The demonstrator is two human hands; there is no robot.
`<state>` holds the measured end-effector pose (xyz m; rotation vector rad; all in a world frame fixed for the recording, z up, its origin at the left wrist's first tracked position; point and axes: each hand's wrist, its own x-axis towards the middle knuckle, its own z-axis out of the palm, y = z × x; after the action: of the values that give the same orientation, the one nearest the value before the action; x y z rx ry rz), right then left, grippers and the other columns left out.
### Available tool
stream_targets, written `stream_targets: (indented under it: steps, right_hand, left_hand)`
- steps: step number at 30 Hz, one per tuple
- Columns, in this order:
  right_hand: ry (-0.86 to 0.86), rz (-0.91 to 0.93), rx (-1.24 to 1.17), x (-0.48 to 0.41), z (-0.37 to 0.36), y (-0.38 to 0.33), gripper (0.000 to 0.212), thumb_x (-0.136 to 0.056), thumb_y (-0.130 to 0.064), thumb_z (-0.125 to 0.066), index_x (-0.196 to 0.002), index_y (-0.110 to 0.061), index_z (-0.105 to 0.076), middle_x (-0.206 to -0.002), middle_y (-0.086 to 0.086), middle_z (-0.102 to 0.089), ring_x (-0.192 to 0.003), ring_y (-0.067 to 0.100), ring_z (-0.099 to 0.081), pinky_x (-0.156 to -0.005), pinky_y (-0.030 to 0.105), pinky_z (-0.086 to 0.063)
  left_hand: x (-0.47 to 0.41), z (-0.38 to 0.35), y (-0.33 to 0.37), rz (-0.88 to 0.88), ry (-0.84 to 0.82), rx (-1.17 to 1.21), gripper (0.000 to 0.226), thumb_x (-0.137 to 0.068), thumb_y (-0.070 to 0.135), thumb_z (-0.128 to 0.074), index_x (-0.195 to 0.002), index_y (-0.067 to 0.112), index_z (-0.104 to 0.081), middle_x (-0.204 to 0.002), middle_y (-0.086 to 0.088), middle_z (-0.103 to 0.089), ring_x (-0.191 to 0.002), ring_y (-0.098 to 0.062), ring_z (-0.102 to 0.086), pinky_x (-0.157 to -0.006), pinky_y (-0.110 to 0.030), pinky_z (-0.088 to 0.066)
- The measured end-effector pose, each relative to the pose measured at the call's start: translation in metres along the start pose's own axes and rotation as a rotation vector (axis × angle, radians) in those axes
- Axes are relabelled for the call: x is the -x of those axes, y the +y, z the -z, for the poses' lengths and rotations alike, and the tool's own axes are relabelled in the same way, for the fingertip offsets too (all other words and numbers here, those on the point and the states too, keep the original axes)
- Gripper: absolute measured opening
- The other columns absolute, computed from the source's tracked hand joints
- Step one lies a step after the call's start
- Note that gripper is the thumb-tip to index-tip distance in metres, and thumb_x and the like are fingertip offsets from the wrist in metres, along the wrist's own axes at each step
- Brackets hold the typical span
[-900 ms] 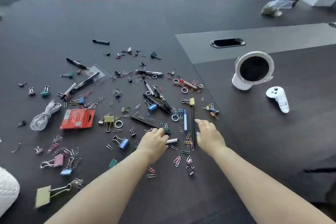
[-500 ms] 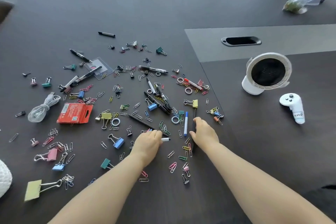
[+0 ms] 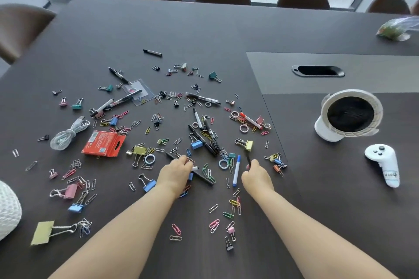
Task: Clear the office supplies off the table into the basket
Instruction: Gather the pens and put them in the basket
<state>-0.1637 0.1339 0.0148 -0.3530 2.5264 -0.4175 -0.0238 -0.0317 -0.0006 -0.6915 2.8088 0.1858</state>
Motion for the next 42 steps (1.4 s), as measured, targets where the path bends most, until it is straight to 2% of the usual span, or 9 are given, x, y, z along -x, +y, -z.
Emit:
stream_targets:
  steps: [3, 8, 15, 21, 25, 29, 32, 35, 42]
  right_hand:
    - [-0.001, 0.027, 0.047, -0.004, -0.003, -0.003, 0.014, -0.092, -0.013, -0.033, -0.097, -0.009, -0.045, -0.111, 0.014, -0.057, -0.083, 0.027, -0.044, -0.068, 0.031, -0.036]
    - [-0.001, 0.058, 0.115, -0.011, -0.013, -0.008, 0.026, -0.090, -0.035, -0.052, -0.102, -0.012, -0.052, -0.105, 0.006, -0.060, -0.093, 0.024, -0.057, -0.070, 0.031, -0.044]
    - [-0.007, 0.002, 0.094, -0.016, -0.013, -0.014, 0.012, -0.084, -0.022, -0.052, -0.088, -0.011, -0.051, -0.097, 0.008, -0.062, -0.081, 0.026, -0.055, -0.063, 0.028, -0.042]
    - [0.013, 0.075, 0.043, -0.013, -0.001, -0.025, 0.017, -0.087, -0.017, -0.041, -0.103, -0.010, -0.042, -0.090, 0.006, -0.051, -0.080, 0.028, -0.051, -0.063, 0.031, -0.039]
    - [0.013, 0.126, -0.046, -0.024, 0.007, -0.044, 0.004, -0.089, -0.008, -0.033, -0.088, -0.011, -0.036, -0.078, 0.006, -0.047, -0.068, 0.026, -0.046, -0.055, 0.032, -0.032]
    - [-0.018, 0.166, -0.056, -0.041, 0.011, -0.063, 0.024, -0.089, -0.013, -0.039, -0.068, -0.018, -0.030, -0.066, 0.000, -0.041, -0.063, 0.024, -0.044, -0.052, 0.032, -0.030]
    - [-0.004, 0.188, 0.003, -0.054, 0.013, -0.075, 0.030, -0.089, -0.031, -0.044, -0.062, -0.019, -0.037, -0.068, 0.002, -0.049, -0.071, 0.026, -0.050, -0.059, 0.031, -0.038]
    - [-0.047, 0.185, 0.070, -0.074, 0.013, -0.091, 0.039, -0.091, -0.047, -0.043, -0.065, -0.018, -0.046, -0.076, 0.004, -0.056, -0.073, 0.025, -0.053, -0.060, 0.029, -0.039]
    - [-0.077, 0.152, 0.142, -0.105, 0.004, -0.107, 0.026, -0.085, -0.043, -0.056, -0.091, -0.019, -0.049, -0.096, 0.002, -0.061, -0.085, 0.024, -0.056, -0.062, 0.027, -0.039]
  left_hand:
    - [-0.002, -0.001, -0.002, -0.009, -0.015, -0.006, 0.033, -0.090, 0.002, -0.043, -0.120, 0.016, -0.043, -0.126, -0.003, -0.040, -0.113, -0.023, -0.043, -0.080, -0.033, -0.044]
    - [-0.005, -0.004, -0.009, 0.005, -0.053, 0.029, 0.020, -0.095, 0.013, -0.043, -0.114, 0.016, -0.048, -0.121, -0.003, -0.043, -0.111, -0.022, -0.043, -0.078, -0.035, -0.043]
    - [-0.008, -0.003, -0.015, -0.020, -0.094, -0.014, 0.018, -0.096, 0.021, -0.043, -0.113, 0.014, -0.044, -0.120, -0.003, -0.047, -0.114, -0.024, -0.038, -0.084, -0.034, -0.040]
    - [-0.005, 0.002, -0.021, -0.014, -0.041, -0.006, 0.022, -0.095, 0.013, -0.038, -0.115, 0.016, -0.045, -0.121, -0.004, -0.044, -0.112, -0.024, -0.038, -0.083, -0.032, -0.041]
    - [-0.008, 0.019, -0.024, 0.084, -0.019, 0.116, 0.023, -0.094, 0.003, -0.030, -0.112, 0.012, -0.042, -0.119, -0.007, -0.042, -0.101, -0.028, -0.052, -0.077, -0.034, -0.040]
    - [-0.019, 0.027, -0.033, 0.181, -0.046, 0.256, 0.037, -0.090, -0.005, -0.028, -0.123, 0.010, -0.035, -0.129, -0.008, -0.045, -0.100, -0.034, -0.058, -0.077, -0.039, -0.043]
    - [-0.029, 0.029, -0.039, 0.244, -0.073, 0.311, 0.030, -0.092, 0.003, -0.031, -0.121, 0.011, -0.035, -0.124, -0.009, -0.050, -0.097, -0.035, -0.059, -0.073, -0.038, -0.042]
    - [-0.039, 0.033, -0.042, 0.272, -0.086, 0.315, 0.006, -0.093, 0.012, -0.036, -0.097, 0.014, -0.033, -0.116, -0.008, -0.051, -0.098, -0.034, -0.058, -0.073, -0.037, -0.043]
    - [-0.068, 0.028, -0.043, 0.275, -0.014, 0.354, 0.006, -0.094, 0.020, -0.037, -0.089, 0.017, -0.036, -0.102, -0.005, -0.053, -0.094, -0.030, -0.055, -0.071, -0.034, -0.040]
